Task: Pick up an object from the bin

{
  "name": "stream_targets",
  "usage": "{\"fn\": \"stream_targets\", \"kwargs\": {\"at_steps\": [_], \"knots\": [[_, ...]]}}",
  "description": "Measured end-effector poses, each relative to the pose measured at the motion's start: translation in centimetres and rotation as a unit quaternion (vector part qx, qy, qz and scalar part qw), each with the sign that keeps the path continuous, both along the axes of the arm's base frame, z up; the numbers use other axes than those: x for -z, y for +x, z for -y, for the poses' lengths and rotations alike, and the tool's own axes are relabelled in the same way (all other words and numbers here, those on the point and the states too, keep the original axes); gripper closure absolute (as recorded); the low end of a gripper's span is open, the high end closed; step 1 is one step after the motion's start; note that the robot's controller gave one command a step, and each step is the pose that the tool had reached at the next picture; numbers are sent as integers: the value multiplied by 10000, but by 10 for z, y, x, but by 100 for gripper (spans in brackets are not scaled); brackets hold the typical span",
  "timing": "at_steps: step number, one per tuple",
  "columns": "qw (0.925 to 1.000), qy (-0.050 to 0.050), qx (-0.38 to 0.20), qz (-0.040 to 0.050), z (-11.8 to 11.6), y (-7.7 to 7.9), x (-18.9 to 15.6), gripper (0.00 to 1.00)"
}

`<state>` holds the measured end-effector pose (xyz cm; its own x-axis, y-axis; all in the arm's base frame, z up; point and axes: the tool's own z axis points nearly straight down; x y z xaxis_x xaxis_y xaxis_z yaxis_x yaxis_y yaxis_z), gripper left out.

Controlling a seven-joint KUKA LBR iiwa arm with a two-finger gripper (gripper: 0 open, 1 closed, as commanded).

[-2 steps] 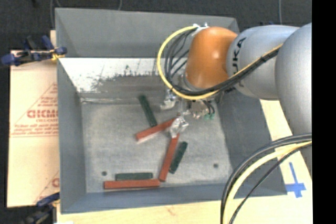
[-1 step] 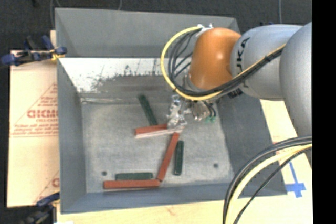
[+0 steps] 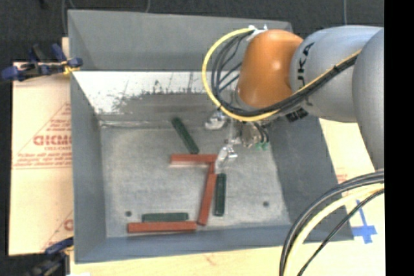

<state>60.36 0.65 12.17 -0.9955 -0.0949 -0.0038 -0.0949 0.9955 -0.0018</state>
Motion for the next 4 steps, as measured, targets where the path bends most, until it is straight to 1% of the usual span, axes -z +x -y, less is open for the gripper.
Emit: {"fn": "stream_targets", "kwargs": {"at_steps": [1,2,3,4], "knots": [[9945,-1,-1044,3,0,0,22,100],[9917,11,-1286,26,-1,-3,39,0],[9917,8,-1287,17,-1,-4,39,100],[9917,8,-1288,17,-1,-4,39,100]]}}
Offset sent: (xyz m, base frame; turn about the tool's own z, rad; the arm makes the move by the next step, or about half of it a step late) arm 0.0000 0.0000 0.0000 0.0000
